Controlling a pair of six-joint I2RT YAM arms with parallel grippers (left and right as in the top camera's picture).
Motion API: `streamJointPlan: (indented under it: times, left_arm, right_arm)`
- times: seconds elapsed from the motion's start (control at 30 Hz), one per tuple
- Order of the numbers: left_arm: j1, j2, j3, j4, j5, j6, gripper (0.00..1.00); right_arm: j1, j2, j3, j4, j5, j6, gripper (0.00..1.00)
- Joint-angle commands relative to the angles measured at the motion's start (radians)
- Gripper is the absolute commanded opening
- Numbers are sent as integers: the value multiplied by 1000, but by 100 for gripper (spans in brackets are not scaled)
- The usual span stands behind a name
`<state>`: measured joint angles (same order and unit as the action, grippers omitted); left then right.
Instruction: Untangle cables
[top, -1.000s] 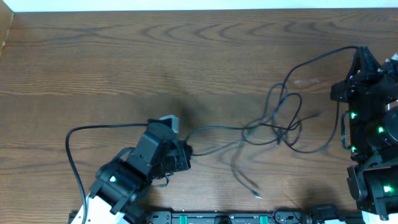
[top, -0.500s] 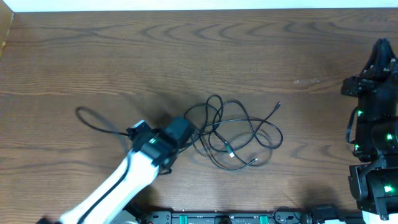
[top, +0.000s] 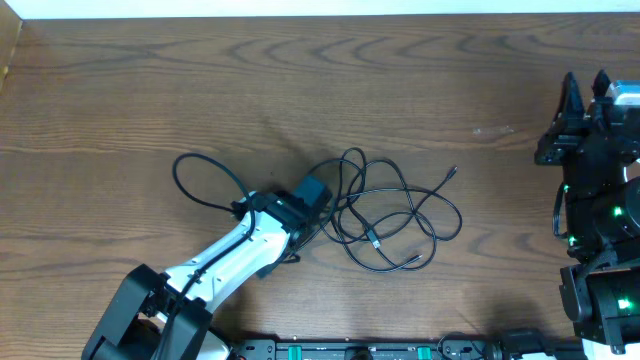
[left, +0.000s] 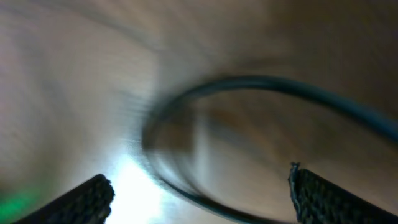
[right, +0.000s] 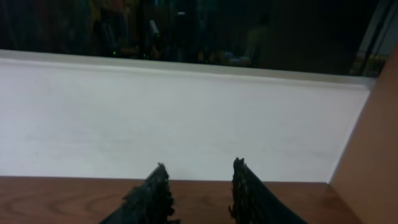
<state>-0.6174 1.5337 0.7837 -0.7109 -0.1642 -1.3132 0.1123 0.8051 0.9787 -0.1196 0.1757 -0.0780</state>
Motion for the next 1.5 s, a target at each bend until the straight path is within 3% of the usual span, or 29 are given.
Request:
streamJointPlan:
  times: [0.0,0.1,0.3,0.47,0.57,0.73,0.8,0.83,0.9,1.0,1.13,1.37,1.47]
  left_arm:
    - [-2,1,5,106,171,-8,93]
    - [-2,2,5,280,244,-9,93]
    - [-4,2,5,500,223,-8,93]
    - [-10,13,5,507,173,70,93]
    - [-33,47,5,508,171,106,78]
    - [-113,124,5,515,174,109,76]
    - [-145,164,5,515,154,109,61]
    - [-159,185,5,513,148,109,47]
    - [-174,218,5,511,158,108,8]
    - [-169,208,6,510,187,116,8]
    - [-152,98,8,511,193,245,8]
    - [-110,-272,10,512,148,489,8]
    - [-95,-445,10,516,149,591,8]
  right_arm:
    - [-6,5,5,-8,-26,-5,34]
    - [-6,5,3,-8,-26,-5,35]
    - [-6,5,2,-7,-26,-5,38]
    - [-6,5,1,-8,-26,-5,38]
    - [-6,5,0,-8,-26,-5,39]
    - [-6,5,-1,-9,-26,-5,39]
    - [-6,5,-1,-9,-26,-5,39]
    - [-6,5,-1,-9,-26,-5,39]
    - [-6,5,-1,-10,-26,-5,39]
    - [-6,5,-1,-12,-26,-5,39]
    - [-6,5,-1,-28,-29,-5,39]
    - [10,29,-3,-104,-202,3,37]
    - [40,44,-23,-106,-264,97,40]
